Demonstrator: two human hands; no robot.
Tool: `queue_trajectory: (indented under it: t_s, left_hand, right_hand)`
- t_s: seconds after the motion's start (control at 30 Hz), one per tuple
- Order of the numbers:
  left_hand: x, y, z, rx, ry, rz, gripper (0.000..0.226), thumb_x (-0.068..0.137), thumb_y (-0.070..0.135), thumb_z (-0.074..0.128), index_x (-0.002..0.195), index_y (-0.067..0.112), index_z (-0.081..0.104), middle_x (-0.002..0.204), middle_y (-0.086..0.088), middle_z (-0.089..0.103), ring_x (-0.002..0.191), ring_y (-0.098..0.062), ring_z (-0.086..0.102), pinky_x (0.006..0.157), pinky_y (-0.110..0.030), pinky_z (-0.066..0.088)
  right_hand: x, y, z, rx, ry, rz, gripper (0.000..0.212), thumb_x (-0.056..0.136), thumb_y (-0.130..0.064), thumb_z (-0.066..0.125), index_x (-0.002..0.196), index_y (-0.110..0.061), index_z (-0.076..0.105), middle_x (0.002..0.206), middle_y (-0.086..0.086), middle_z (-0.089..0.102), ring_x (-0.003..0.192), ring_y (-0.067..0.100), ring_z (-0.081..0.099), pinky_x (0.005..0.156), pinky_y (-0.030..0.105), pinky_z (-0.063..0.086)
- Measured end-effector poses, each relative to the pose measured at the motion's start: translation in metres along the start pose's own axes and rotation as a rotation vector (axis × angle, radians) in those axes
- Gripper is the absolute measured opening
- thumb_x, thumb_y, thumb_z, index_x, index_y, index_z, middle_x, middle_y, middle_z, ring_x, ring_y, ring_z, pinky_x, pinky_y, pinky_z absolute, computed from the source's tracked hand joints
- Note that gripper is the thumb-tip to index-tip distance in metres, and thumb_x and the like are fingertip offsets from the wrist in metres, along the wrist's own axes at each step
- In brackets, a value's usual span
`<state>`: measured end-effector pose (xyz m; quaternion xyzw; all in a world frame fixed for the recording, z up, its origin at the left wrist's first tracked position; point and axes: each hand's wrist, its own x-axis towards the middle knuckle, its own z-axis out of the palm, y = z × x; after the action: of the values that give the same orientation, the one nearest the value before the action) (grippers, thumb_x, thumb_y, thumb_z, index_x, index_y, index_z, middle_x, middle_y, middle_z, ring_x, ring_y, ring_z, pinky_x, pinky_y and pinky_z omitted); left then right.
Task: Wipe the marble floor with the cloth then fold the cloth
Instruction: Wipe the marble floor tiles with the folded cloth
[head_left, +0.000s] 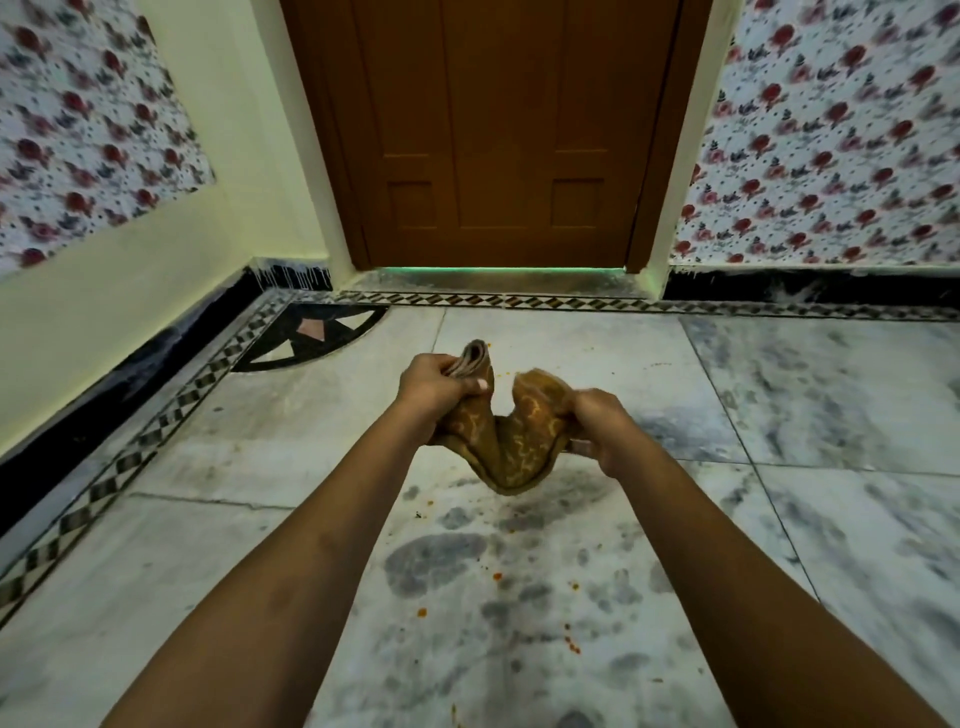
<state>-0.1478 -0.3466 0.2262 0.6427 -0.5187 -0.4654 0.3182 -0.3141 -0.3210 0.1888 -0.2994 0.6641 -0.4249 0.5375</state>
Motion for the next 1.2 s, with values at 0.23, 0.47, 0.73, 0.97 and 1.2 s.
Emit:
queue_trajectory:
  t_s: [0.23,0.47,0.73,0.97,1.2]
  left_hand:
    - [0.004,0.032,0.003,0.175,-0.053,0.166,0.020,0.094,0.016,0.051,0.113,0.016,0.057,0.114,-0.012,0.060,0.107,-0.029,0.056,0.094,-0.045,0.048]
    - [-0.012,0.040,0.013,0.304,-0.242,0.197,0.028,0.098,0.018,0.043,0.126,0.016,0.048,0.110,-0.008,0.051,0.099,-0.024,0.049,0.076,-0.034,0.041]
    - [-0.034,0.066,0.017,-0.046,-0.397,0.099,0.023,0.097,0.018,0.047,0.116,0.028,0.055,0.093,0.002,0.062,0.083,-0.014,0.059,0.068,-0.027,0.049]
    - [-0.038,0.073,0.031,-0.340,-0.549,0.099,0.017,0.095,0.012,0.047,0.101,0.021,0.060,0.090,-0.002,0.066,0.079,-0.015,0.064,0.067,-0.022,0.055]
    - [-0.032,0.058,0.030,-0.227,-0.446,0.058,0.034,0.095,0.012,0.048,0.129,0.018,0.052,0.095,-0.002,0.064,0.085,-0.017,0.062,0.073,-0.026,0.053]
  right_hand:
    - [0.005,0.003,0.003,-0.053,0.068,0.033,0.040,0.095,-0.024,0.046,0.129,-0.002,0.044,0.132,0.020,0.048,0.117,0.034,0.050,0.097,0.044,0.043]
    - [0.003,0.021,0.013,0.118,-0.083,0.198,0.058,0.099,-0.046,0.032,0.143,-0.009,0.028,0.144,0.019,0.036,0.128,0.034,0.040,0.103,0.042,0.034]
    - [0.014,0.043,0.016,0.452,-0.164,0.190,0.066,0.093,-0.064,0.015,0.092,-0.015,0.058,0.070,0.009,0.063,0.054,0.018,0.060,0.048,0.021,0.044]
    - [0.012,0.059,0.014,0.716,-0.245,0.121,0.076,0.098,-0.051,0.010,0.123,0.006,0.055,0.116,0.040,0.050,0.085,0.047,0.057,0.058,0.040,0.056]
    - [0.009,0.074,0.013,0.467,-0.260,0.222,0.040,0.103,-0.025,0.024,0.085,-0.010,0.056,0.066,0.006,0.068,0.064,0.016,0.067,0.039,0.021,0.046]
